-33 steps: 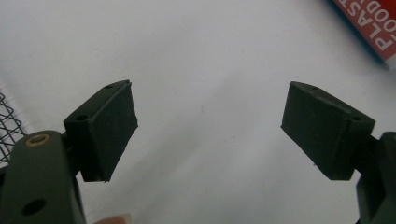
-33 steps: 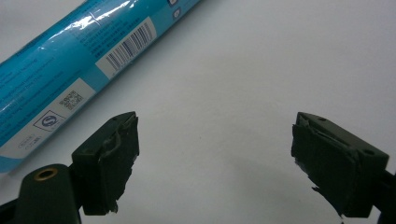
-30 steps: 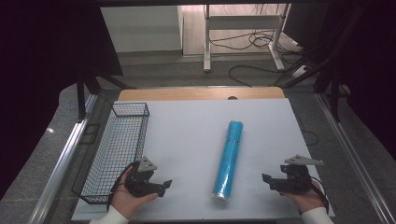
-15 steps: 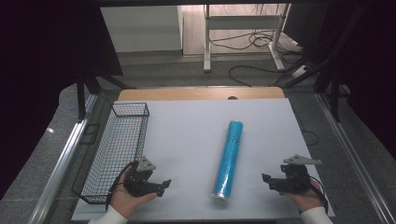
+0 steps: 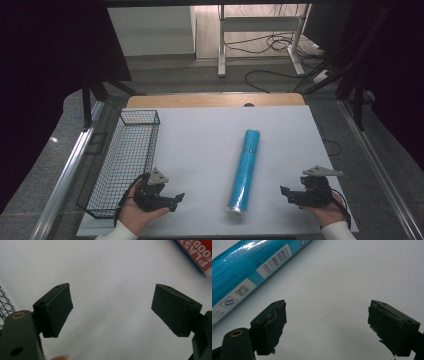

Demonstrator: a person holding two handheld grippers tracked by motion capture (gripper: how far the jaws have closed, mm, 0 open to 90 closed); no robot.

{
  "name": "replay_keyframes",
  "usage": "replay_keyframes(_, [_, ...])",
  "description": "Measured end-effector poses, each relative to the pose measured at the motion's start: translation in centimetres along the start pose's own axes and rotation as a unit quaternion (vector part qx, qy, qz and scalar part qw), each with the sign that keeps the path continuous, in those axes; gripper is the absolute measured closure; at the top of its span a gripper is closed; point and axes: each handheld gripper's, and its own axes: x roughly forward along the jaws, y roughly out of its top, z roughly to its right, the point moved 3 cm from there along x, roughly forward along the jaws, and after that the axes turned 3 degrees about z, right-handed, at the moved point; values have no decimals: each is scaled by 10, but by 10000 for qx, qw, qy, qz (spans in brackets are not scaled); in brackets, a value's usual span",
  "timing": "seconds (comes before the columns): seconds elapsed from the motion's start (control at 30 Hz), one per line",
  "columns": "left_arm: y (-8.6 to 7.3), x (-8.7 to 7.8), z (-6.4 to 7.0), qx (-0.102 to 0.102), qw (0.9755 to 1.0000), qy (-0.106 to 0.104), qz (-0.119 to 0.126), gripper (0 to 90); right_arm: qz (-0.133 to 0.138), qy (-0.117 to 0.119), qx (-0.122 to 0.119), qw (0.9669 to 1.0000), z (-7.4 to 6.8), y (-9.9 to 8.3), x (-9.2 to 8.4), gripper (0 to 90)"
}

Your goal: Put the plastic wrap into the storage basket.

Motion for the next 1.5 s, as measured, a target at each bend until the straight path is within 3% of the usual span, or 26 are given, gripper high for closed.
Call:
replay_keyframes(0.23, [0,2,1,38,10000,-23,-28,168,-17,36,9,10000,1,0,1,160])
replay_keyframes(0.4, [0,1,0,0,10000,-30,-15,168,5,76,148,9999,-3,5,0,158])
replay_keyframes(0.53, [0,1,0,1,10000,-50,-14,168,40,99,303,9995,-14,19,1,152])
replay_keyframes(0.6, [0,0,0,11,10000,-65,1,167,20,200,492,9986,-25,34,3,154])
replay_keyframes(0.83, [-1,-3,-3,-7,9999,-106,42,167,-76,290,414,9987,-47,61,14,161])
replay_keyframes(1.0, [-1,-1,-3,38,9999,-152,-17,169,-314,266,449,9981,-65,78,28,169])
replay_keyframes(1.3, [-1,0,-3,86,9998,-202,-22,169,-518,130,456,9975,-83,99,47,171])
replay_keyframes(1.5, [-1,0,-2,83,9998,-187,-16,169,-646,56,598,9961,-83,105,57,171])
